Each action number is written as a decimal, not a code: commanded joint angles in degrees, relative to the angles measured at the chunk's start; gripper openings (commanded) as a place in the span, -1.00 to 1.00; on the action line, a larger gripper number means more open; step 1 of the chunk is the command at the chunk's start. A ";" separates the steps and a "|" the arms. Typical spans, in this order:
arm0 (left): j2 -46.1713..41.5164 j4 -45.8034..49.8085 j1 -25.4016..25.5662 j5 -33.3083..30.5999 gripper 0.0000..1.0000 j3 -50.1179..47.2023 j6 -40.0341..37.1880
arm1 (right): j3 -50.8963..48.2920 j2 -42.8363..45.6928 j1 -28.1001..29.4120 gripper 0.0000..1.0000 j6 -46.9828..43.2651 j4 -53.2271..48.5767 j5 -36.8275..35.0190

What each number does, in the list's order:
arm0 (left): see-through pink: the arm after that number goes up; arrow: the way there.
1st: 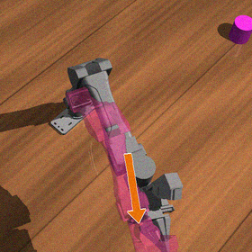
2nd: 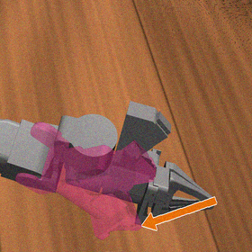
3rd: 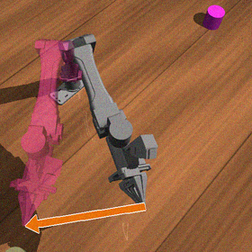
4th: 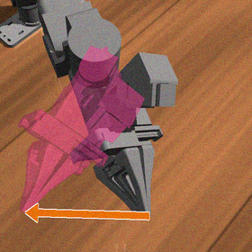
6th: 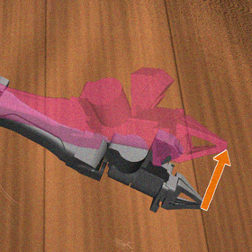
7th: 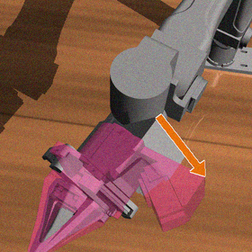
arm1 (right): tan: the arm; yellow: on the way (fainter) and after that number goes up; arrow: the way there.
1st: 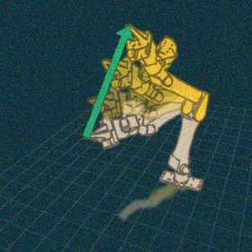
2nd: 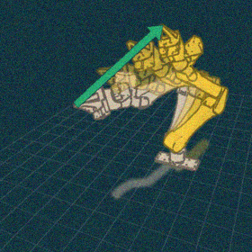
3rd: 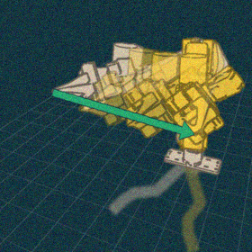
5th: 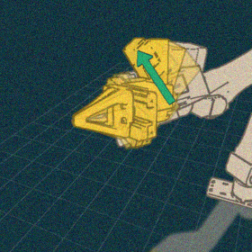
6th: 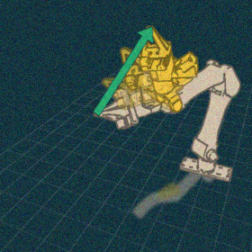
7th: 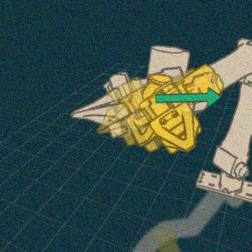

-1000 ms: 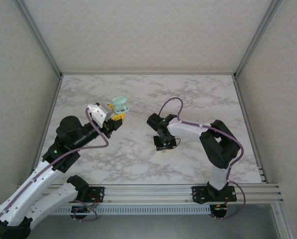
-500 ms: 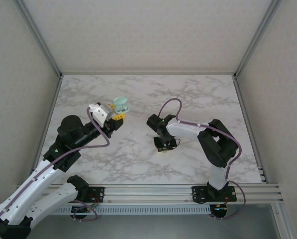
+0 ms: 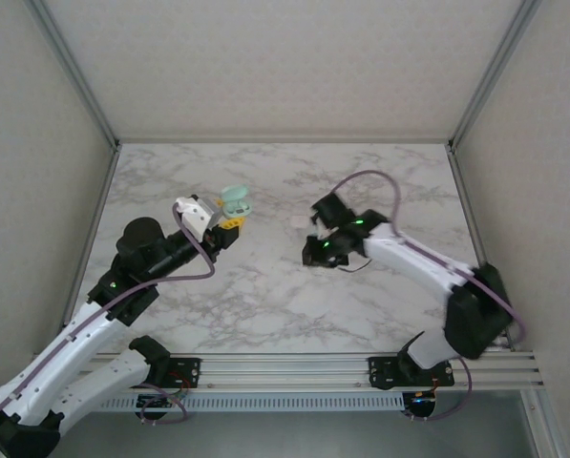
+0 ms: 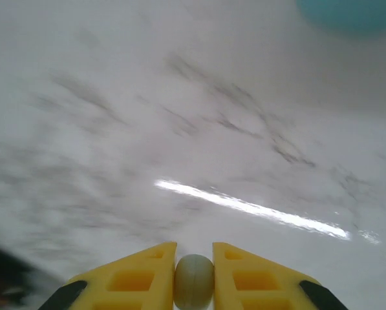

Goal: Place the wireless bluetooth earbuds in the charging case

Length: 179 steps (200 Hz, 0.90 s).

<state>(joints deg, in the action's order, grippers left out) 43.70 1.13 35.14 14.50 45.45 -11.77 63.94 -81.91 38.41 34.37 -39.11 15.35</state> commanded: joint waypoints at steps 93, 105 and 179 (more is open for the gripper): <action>11.71 -16.00 0.14 8.64 -0.51 -1.72 0.98 | 5.44 11.34 -10.73 -0.59 24.11 33.81 44.06; 12.43 -18.48 0.44 9.43 -0.51 -2.42 0.33 | 6.50 10.96 -10.27 -0.59 23.34 33.19 43.10; 18.04 -22.57 2.61 11.16 -0.52 -1.26 -1.97 | 13.44 7.70 -2.83 -0.58 11.24 20.46 27.27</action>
<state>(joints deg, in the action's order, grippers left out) 60.71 -18.02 36.73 23.77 43.00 -12.49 75.33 -73.01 33.85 49.69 -15.03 48.95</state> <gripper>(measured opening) 0.353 0.209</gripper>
